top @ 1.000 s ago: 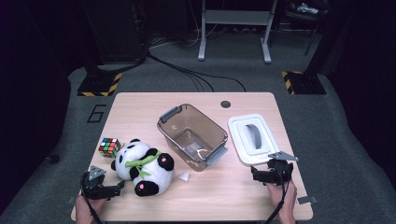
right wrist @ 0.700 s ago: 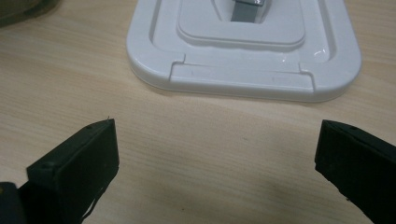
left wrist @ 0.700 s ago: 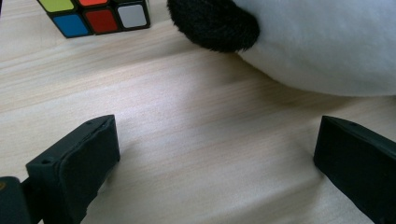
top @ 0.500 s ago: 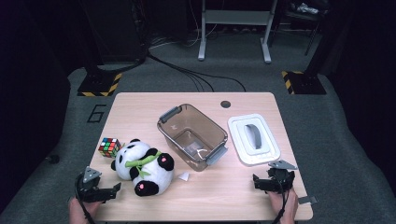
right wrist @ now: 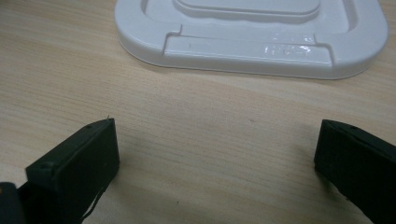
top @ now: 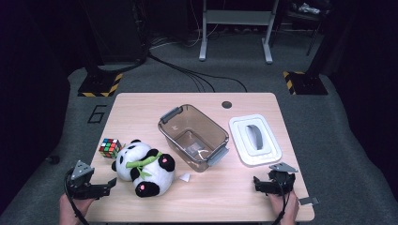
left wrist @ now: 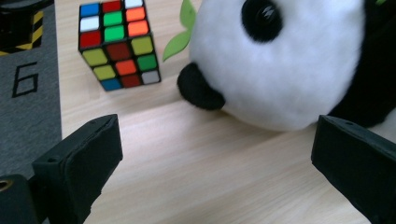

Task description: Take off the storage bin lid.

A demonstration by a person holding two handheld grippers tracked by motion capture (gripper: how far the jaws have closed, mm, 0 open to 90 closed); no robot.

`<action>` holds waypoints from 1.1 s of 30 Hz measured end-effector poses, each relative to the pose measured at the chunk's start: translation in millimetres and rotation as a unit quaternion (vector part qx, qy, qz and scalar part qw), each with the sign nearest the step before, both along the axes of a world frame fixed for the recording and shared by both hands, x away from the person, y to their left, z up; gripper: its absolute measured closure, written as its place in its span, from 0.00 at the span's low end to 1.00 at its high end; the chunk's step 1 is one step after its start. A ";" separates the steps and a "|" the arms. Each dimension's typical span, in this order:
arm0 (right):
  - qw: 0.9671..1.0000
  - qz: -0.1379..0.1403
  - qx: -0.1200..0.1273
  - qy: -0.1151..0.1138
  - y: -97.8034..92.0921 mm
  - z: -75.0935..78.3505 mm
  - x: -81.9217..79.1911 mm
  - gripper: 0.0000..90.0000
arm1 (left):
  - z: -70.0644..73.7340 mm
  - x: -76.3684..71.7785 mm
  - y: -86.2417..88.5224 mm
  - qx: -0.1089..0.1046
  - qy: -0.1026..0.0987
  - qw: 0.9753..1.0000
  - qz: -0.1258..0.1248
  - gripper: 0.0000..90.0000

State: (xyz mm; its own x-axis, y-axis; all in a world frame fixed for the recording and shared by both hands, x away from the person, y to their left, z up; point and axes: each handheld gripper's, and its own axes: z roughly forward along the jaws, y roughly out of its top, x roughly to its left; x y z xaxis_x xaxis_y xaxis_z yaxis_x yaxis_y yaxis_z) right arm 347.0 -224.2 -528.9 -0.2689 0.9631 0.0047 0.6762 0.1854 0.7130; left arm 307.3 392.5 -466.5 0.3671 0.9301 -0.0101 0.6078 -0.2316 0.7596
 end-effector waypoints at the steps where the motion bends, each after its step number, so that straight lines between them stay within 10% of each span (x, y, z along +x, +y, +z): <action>1: 1.000 0.000 0.000 0.000 0.0 0.0 0.0 0.00 | 3.1 0.5 -1.2 -0.004 -0.001 1.000 -0.004 0.02; 15: 1.000 -0.001 0.000 -0.001 0.3 -0.1 -0.6 0.00 | 47.2 11.2 -27.2 -0.004 -0.033 0.998 -0.051 0.02; 33: 1.000 -0.001 -0.002 -0.002 0.1 -0.2 -0.8 0.00 | 53.9 37.9 -71.8 -0.015 -0.026 0.994 -0.107 0.00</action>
